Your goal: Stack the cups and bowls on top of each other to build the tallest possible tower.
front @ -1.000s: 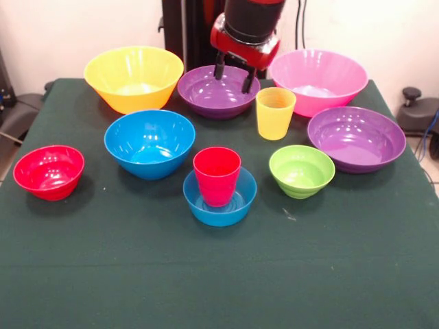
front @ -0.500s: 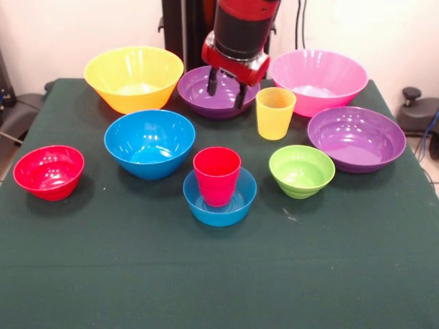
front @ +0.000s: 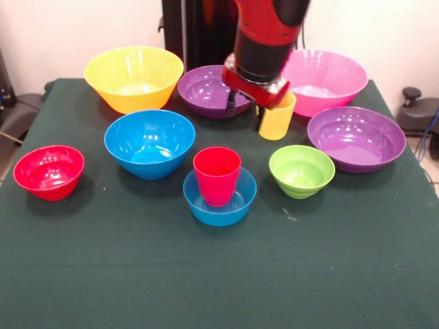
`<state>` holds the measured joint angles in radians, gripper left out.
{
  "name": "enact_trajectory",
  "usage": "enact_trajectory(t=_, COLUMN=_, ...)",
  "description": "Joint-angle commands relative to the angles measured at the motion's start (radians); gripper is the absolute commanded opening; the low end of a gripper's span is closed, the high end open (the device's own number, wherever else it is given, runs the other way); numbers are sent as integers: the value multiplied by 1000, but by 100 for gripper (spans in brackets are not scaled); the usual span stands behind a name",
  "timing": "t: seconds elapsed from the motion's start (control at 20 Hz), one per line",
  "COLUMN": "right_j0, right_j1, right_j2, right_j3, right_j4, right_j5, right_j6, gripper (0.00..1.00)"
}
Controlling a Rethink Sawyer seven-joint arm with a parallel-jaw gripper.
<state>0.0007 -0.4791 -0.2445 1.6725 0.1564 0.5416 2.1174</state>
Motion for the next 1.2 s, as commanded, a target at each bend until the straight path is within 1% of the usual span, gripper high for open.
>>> enact_trajectory(t=0.05, right_j0=39, right_j1=72, right_j2=76, right_j3=-116, right_j4=104, right_j5=36, right_j6=254, gripper=100)
enact_trajectory(t=0.15, right_j0=46, right_j1=64, right_j2=71, right_j3=-138, right_j4=113, right_j5=74, right_j6=256, gripper=100)
enact_trajectory(t=0.25, right_j0=51, right_j1=68, right_j2=67, right_j3=-154, right_j4=120, right_j5=79, right_j6=259, gripper=100)
enact_trajectory(t=0.4, right_j0=53, right_j1=102, right_j2=70, right_j3=-165, right_j4=135, right_j5=29, right_j6=268, gripper=100)
enact_trajectory(t=0.55, right_j0=66, right_j1=125, right_j2=57, right_j3=-186, right_j4=148, right_j5=21, right_j6=290, gripper=100)
enact_trajectory(t=0.7, right_j0=78, right_j1=180, right_j2=52, right_j3=-216, right_j4=175, right_j5=-38, right_j6=324, gripper=100)
enact_trajectory(t=0.8, right_j0=98, right_j1=200, right_j2=29, right_j3=-240, right_j4=188, right_j5=-28, right_j6=344, gripper=100)
enact_trajectory(t=1.05, right_j0=109, right_j1=185, right_j2=19, right_j3=-252, right_j4=217, right_j5=9, right_j6=336, gripper=100)
enact_trajectory(t=1.2, right_j0=126, right_j1=197, right_j2=5, right_j3=-264, right_j4=234, right_j5=19, right_j6=357, gripper=100)
